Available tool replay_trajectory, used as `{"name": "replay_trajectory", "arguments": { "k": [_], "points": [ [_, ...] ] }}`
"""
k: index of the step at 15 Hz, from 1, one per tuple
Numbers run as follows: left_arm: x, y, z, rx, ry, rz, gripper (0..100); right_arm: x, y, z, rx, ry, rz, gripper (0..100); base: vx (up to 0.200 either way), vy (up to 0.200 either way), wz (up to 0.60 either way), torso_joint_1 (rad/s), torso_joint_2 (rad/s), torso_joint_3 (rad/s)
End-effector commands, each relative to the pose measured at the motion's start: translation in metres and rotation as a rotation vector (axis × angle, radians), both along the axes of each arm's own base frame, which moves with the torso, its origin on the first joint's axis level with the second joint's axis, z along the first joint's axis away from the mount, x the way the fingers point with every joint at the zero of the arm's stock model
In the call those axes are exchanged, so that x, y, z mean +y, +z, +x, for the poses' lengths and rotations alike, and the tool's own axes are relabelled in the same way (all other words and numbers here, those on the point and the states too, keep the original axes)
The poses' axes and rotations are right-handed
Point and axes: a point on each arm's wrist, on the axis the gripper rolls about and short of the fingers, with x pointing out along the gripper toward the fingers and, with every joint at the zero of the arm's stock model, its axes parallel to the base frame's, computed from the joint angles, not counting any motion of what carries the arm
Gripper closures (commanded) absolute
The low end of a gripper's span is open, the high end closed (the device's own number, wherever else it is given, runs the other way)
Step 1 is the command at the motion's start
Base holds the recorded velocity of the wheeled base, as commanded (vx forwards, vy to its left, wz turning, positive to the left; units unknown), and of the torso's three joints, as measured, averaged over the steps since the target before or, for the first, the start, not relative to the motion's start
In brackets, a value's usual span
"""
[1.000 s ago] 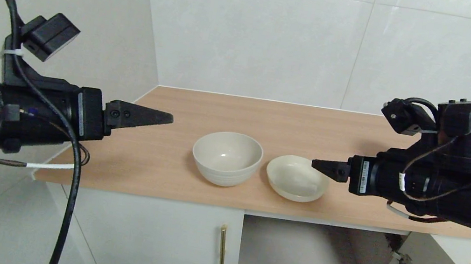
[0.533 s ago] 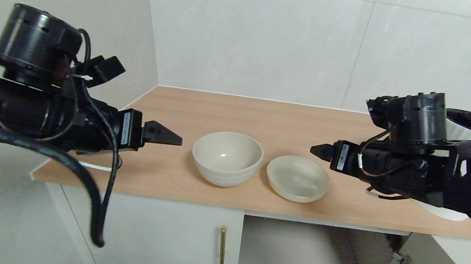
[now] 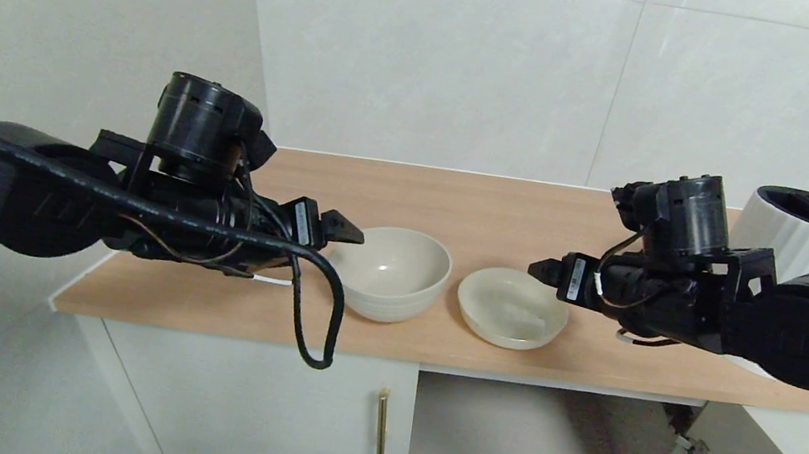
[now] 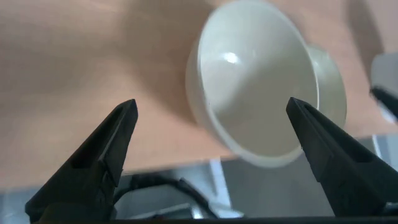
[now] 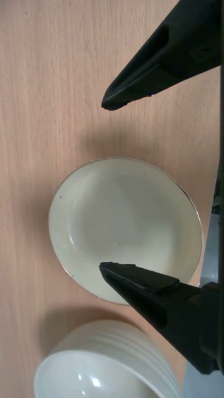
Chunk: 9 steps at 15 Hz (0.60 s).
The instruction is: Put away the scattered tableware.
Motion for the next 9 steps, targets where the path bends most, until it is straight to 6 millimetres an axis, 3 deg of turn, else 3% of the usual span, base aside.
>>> {"name": "replay_trajectory", "arguments": {
  "k": [1, 9],
  "points": [
    [-0.0035, -0.0122, 0.0055, 0.034, 0.0, 0.013, 0, 0.0005, -0.0021, 0.0005, 0.006, 0.001, -0.005, 0, 0.0, 0.0, 0.0, 0.0, 0.0, 0.0],
    [-0.0095, -0.022, 0.0084, 0.057, -0.002, 0.03, 0, 0.0, -0.0005, -0.0003, 0.002, 0.001, -0.002, 0, 0.0, 0.0, 0.0, 0.0, 0.0, 0.0]
  ]
}}
